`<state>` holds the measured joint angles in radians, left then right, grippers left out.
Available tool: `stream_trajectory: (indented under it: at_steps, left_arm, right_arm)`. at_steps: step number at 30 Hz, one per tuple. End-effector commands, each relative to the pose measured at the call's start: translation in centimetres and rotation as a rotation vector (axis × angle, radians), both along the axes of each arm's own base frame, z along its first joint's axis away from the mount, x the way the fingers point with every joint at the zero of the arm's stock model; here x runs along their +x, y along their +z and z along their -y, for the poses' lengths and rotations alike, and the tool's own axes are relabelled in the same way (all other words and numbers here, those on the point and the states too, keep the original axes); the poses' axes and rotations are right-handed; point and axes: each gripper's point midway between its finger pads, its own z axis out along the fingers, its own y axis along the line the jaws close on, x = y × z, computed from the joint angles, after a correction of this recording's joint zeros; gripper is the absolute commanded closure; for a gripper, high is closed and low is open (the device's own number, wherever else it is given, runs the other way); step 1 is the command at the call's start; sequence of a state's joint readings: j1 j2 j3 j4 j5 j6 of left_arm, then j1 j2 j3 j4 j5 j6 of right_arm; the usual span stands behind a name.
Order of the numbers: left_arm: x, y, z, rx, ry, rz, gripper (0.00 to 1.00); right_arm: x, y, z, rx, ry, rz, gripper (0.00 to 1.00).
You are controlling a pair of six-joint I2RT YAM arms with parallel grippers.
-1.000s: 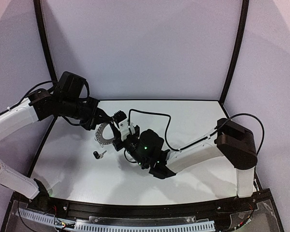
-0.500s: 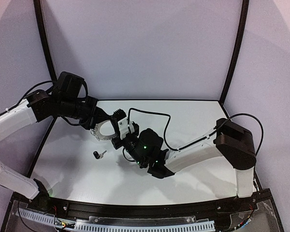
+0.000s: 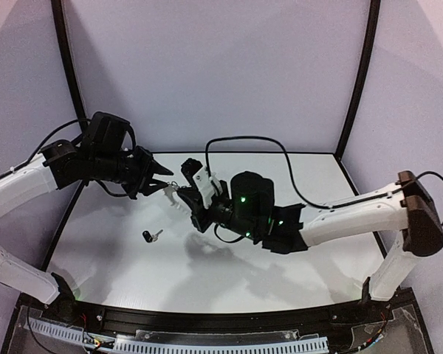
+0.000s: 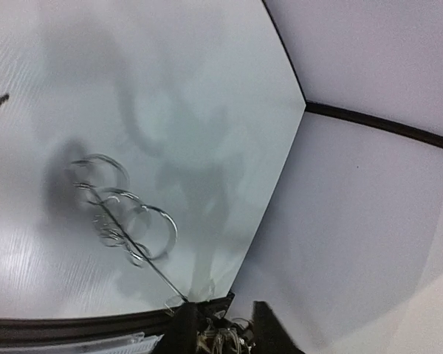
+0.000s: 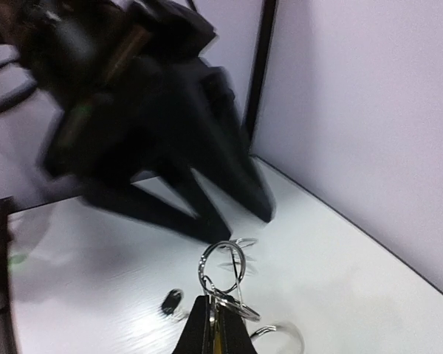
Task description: Remove the keys from the keyring
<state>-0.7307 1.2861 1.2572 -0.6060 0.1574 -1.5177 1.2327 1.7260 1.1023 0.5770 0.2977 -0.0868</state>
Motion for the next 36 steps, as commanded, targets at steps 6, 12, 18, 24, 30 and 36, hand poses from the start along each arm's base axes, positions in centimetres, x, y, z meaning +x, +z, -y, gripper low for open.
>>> stream_trajectory:
  at_steps: [6,12,18,24,30,36]
  left_arm:
    - [1.0,4.8,-0.6,0.087,-0.148,0.407,0.48]
    - [-2.2,10.4,0.7,0.055,-0.407,0.762,0.26]
    - [-9.8,10.8,1.9,0.07,-0.934,1.19,0.18]
    - [-9.9,8.5,3.3,0.106,-1.129,1.219,0.24]
    - [-12.2,6.8,6.7,0.016,-1.35,1.24,0.36]
    - [-15.2,5.9,8.1,0.032,-1.507,1.331,0.39]
  right_arm:
    - [-5.3,1.9,2.9,-0.138,0.283,-0.276,1.0]
    - [-6.3,1.5,5.4,-0.246,0.311,-0.47,1.0]
    - [-9.3,3.5,6.4,-0.26,0.475,-0.498,1.0]
    - [-10.6,4.0,8.2,-0.4,0.526,-0.457,1.0]
    - [-9.6,4.8,9.5,-0.472,0.475,-0.348,1.0]
    - [-9.8,6.5,9.8,-0.444,0.489,-0.316,1.0]
